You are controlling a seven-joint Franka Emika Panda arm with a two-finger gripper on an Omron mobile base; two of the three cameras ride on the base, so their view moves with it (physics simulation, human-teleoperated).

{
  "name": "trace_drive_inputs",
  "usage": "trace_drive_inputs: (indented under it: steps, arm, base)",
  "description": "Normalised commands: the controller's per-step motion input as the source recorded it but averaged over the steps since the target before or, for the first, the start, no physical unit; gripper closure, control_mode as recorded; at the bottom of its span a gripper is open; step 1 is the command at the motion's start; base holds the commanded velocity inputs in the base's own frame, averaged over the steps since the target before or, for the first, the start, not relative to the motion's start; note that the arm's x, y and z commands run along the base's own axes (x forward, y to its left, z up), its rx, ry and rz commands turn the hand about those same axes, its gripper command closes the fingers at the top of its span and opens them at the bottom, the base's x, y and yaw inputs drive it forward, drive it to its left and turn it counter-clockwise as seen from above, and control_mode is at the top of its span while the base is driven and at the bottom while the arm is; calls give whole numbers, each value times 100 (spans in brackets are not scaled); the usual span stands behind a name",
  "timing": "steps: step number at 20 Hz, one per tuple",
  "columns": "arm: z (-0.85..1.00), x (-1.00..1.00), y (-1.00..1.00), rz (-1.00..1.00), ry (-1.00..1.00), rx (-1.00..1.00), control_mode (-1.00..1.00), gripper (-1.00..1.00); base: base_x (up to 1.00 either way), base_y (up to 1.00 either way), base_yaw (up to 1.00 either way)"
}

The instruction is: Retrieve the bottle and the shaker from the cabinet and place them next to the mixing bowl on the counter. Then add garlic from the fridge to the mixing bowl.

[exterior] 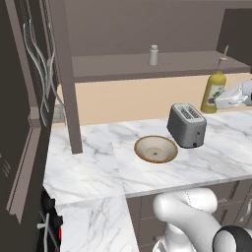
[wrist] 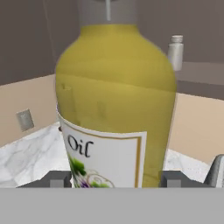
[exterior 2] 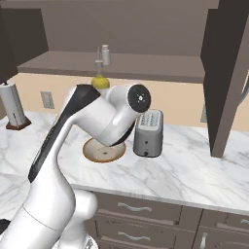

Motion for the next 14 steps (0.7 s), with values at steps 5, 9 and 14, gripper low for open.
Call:
trace_drive_inputs:
  steps: [5,9,14]
  arm:
    - [-23,-9,3,16,-2,2,-100,100]
    - [-20,-8,3,24,0,-2,-100,100]
    - [-1,0,-4,31,0,-8,-100,100]
  base:
    - [0,0,0]
    - [0,0,0]
    - [0,0,0]
